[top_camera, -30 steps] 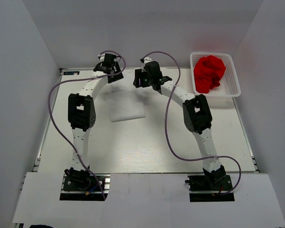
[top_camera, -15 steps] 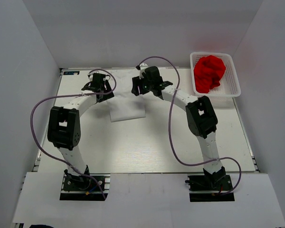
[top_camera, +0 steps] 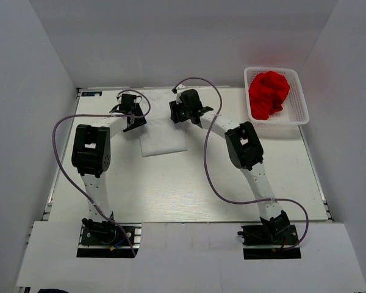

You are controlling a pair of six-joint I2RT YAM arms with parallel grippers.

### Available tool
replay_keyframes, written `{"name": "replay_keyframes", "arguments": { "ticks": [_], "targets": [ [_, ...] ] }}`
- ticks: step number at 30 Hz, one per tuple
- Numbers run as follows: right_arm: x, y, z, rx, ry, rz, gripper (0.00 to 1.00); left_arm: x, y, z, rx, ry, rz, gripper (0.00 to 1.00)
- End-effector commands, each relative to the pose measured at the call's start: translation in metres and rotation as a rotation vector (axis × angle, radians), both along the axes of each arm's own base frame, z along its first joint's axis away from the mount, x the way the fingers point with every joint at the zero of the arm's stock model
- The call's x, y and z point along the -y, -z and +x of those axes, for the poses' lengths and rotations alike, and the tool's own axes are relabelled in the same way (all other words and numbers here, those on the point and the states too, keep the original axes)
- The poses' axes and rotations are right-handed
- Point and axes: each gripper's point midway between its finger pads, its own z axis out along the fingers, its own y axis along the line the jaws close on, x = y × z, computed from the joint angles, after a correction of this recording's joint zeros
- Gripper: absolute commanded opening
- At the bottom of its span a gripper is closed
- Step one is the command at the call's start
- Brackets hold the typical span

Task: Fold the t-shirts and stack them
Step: Fold the folded rectangular tshirt in 1/3 of the way

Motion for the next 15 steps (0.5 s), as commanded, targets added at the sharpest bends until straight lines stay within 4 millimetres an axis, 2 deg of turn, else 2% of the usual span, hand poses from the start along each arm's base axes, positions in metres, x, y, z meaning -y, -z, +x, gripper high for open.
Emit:
{"name": "replay_keyframes", "arguments": {
  "ticks": [1,3,5,6,8,10,11,13,15],
  "targets": [
    [-0.013,-0.043,0.024,0.136,0.003,0.072,0.52,0.006,-0.025,0.013,0.087,0.023,-0.038,0.70],
    [-0.015,-0.047,0.025,0.144,0.008,0.088,0.49,0.007,-0.025,0.014,0.099,0.024,-0.040,0.64],
    [-0.014,-0.046,0.028,0.146,0.016,0.097,0.40,0.009,-0.023,0.014,0.101,0.045,-0.043,0.57],
    [-0.016,-0.048,0.028,0.143,0.016,0.107,0.37,0.012,-0.018,0.013,0.090,0.059,-0.056,0.41],
    [-0.017,-0.047,0.028,0.143,0.014,0.110,0.28,0.016,-0.015,0.015,0.084,0.078,-0.063,0.24],
    [-0.016,-0.047,0.029,0.142,0.011,0.111,0.27,0.018,-0.011,0.017,0.063,0.083,-0.067,0.04],
    [-0.016,-0.048,0.029,0.143,0.010,0.110,0.22,0.018,-0.006,0.017,0.050,0.083,-0.066,0.00],
    [-0.016,-0.047,0.028,0.139,0.003,0.111,0.15,0.018,-0.008,0.017,0.048,0.083,-0.066,0.00],
    [-0.016,-0.047,0.028,0.134,0.001,0.113,0.01,0.018,-0.015,0.019,0.075,0.084,-0.069,0.00]
  ]
}}
